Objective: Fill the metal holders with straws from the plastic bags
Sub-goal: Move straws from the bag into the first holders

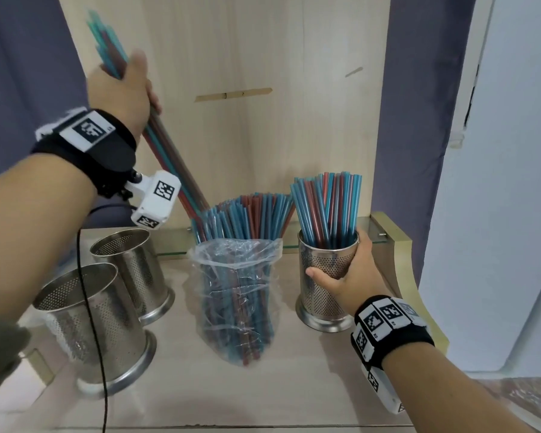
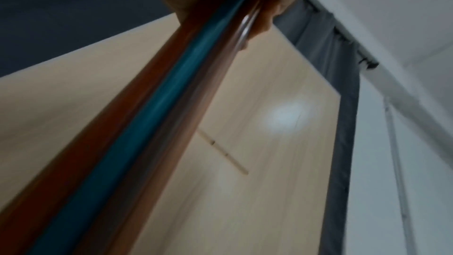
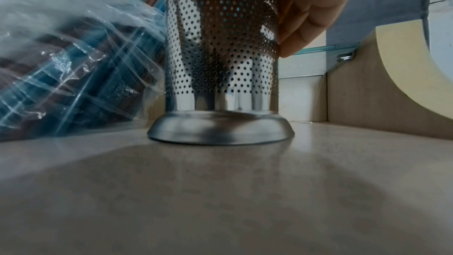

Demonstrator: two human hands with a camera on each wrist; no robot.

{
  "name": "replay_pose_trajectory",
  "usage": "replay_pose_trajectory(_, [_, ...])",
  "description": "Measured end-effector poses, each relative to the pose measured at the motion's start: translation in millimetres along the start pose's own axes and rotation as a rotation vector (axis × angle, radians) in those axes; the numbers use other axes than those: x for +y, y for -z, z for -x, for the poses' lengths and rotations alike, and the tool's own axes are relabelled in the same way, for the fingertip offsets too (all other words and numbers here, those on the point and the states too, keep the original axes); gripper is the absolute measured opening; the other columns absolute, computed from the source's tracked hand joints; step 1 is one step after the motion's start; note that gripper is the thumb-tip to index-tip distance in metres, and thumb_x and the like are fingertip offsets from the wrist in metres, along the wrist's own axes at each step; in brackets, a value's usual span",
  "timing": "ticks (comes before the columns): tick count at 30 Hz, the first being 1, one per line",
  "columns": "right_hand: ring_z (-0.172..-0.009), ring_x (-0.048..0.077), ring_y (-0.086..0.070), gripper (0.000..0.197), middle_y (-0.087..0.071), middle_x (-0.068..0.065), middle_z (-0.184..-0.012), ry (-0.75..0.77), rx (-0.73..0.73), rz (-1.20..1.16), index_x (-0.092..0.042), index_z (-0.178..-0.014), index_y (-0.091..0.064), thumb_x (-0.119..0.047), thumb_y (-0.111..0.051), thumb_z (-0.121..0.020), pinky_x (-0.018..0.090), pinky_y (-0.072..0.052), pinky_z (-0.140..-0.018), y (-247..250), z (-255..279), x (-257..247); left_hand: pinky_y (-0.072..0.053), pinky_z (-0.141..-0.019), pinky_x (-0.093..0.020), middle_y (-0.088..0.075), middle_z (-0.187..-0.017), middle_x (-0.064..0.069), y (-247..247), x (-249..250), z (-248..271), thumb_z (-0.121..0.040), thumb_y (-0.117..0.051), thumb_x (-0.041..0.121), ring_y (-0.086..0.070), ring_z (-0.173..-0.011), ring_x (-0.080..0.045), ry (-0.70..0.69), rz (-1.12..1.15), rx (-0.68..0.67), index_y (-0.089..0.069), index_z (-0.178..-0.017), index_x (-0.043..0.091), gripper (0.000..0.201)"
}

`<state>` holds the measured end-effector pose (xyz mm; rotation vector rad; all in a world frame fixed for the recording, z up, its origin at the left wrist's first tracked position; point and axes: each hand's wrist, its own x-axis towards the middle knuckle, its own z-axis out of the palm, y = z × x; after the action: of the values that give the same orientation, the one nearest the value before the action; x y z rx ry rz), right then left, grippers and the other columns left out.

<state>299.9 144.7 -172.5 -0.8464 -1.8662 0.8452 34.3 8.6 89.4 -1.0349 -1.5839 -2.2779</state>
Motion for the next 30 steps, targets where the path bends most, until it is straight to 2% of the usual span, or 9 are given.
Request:
replay_pose_trajectory(4, [-0.128, 0.01, -0.045, 0.112, -0.045, -0.009, -0.144, 0.001, -0.011, 0.01, -0.032, -0.149, -0.018, -0.042, -0.09, -0.063, 0.035, -0.041, -0.109, 0.4, -0.7, 1.9, -0.046, -0.049, -0.027, -0.041, -0.051, 0.007, 8.2, 21.9, 4.8, -0.093, -0.058, 0.035, -0.042, -0.044, -0.009, 0.014, 0.151, 0.068, -0.044, -0.086, 0.015, 0.026])
replay_pose_trajectory(8, [-0.132, 0.013, -0.045, 0.114, -0.044, -0.006, -0.146, -0.002, -0.005, 0.009, -0.031, -0.15, -0.017, -0.042, -0.09, -0.062, 0.037, -0.04, -0.11, -0.9, -1.4, 3.0, -0.042, -0.041, -0.023, -0.048, -0.042, 0.002, 11.7, -22.1, 43.8, -0.088, -0.068, 0.031, -0.044, -0.037, -0.016, 0.286, -0.13, -0.139, -0.05, -0.065, 0.014, 0.034])
replay_pose_trajectory(10, [-0.132, 0.013, -0.044, 0.114, -0.044, -0.006, -0.146, 0.001, -0.003, 0.005, -0.03, -0.15, -0.017, -0.039, -0.091, -0.063, 0.035, -0.039, -0.111, -1.2, -0.9, 2.5, -0.047, -0.051, -0.027, -0.062, -0.062, -0.008, 20.6, -62.6, 72.2, -0.086, -0.068, 0.041, -0.056, -0.051, -0.022, 0.414, -0.438, -0.262, -0.06, -0.076, 0.007, 0.037])
replay_pose_trajectory(13, [-0.133, 0.014, -0.044, 0.115, -0.043, -0.005, -0.147, 0.001, -0.003, 0.003, -0.028, -0.151, -0.017, -0.037, -0.091, -0.064, 0.036, -0.038, -0.111, -1.3, -0.7, 2.4, -0.046, -0.064, -0.03, -0.065, -0.104, -0.023, 35.1, -101.6, 107.2, -0.082, -0.067, 0.06, -0.065, -0.089, -0.035, 0.485, -0.824, -0.354, -0.061, -0.111, -0.006, 0.072])
replay_pose_trajectory(16, [-0.134, 0.015, -0.044, 0.115, -0.043, -0.004, -0.147, -0.002, 0.0, 0.005, -0.027, -0.151, -0.016, -0.037, -0.091, -0.063, 0.037, -0.038, -0.112, -2.1, -1.7, 3.7, -0.032, -0.048, -0.028, -0.054, -0.067, -0.013, 37.6, -113.5, 123.1, -0.08, -0.067, 0.061, -0.05, -0.057, -0.023, 0.447, -0.994, -0.427, -0.052, -0.069, 0.006, 0.058])
replay_pose_trajectory(18, [-0.134, 0.016, -0.044, 0.115, -0.043, -0.003, -0.147, -0.01, -0.001, 0.011, -0.027, -0.151, -0.017, -0.037, -0.091, -0.063, 0.038, -0.039, -0.112, -2.7, -2.6, 5.3, -0.029, -0.045, -0.029, -0.045, -0.057, -0.007, 36.4, -113.6, 125.6, -0.081, -0.069, 0.058, -0.043, -0.051, -0.02, 0.426, -1.064, -0.432, -0.042, -0.059, 0.01, 0.059])
replay_pose_trajectory(21, [-0.134, 0.017, -0.044, 0.115, -0.044, -0.003, -0.147, -0.005, 0.002, 0.015, -0.028, -0.149, -0.018, -0.04, -0.091, -0.061, 0.042, -0.04, -0.112, -3.0, -3.7, 7.6, -0.04, -0.055, -0.029, -0.05, -0.06, -0.009, 33.5, -116.3, 121.3, -0.084, -0.068, 0.053, -0.054, -0.061, -0.026, 0.42, -1.083, -0.434, -0.051, -0.063, 0.006, 0.054])
replay_pose_trajectory(26, [-0.133, 0.016, -0.045, 0.115, -0.045, -0.004, -0.146, 0.004, 0.013, 0.014, -0.028, -0.149, -0.02, -0.041, -0.091, -0.06, 0.041, -0.04, -0.112, -3.8, -4.6, 10.2, -0.041, -0.059, -0.029, -0.065, -0.084, -0.02, 34.1, -116.7, 109.3, -0.088, -0.065, 0.051, -0.065, -0.083, -0.037, 0.479, -0.903, -0.405, -0.065, -0.105, -0.007, 0.061])
replay_pose_trajectory(30, [-0.132, 0.014, -0.045, 0.113, -0.045, -0.005, -0.145, 0.015, 0.011, 0.005, -0.029, -0.148, -0.02, -0.04, -0.091, -0.061, 0.038, -0.039, -0.111, -3.6, -4.1, 9.9, -0.043, -0.065, -0.032, -0.064, -0.091, -0.018, 34.9, -112.1, 98.0, -0.085, -0.068, 0.05, -0.062, -0.081, -0.034, 0.474, -0.808, -0.343, -0.065, -0.106, -0.008, 0.063])
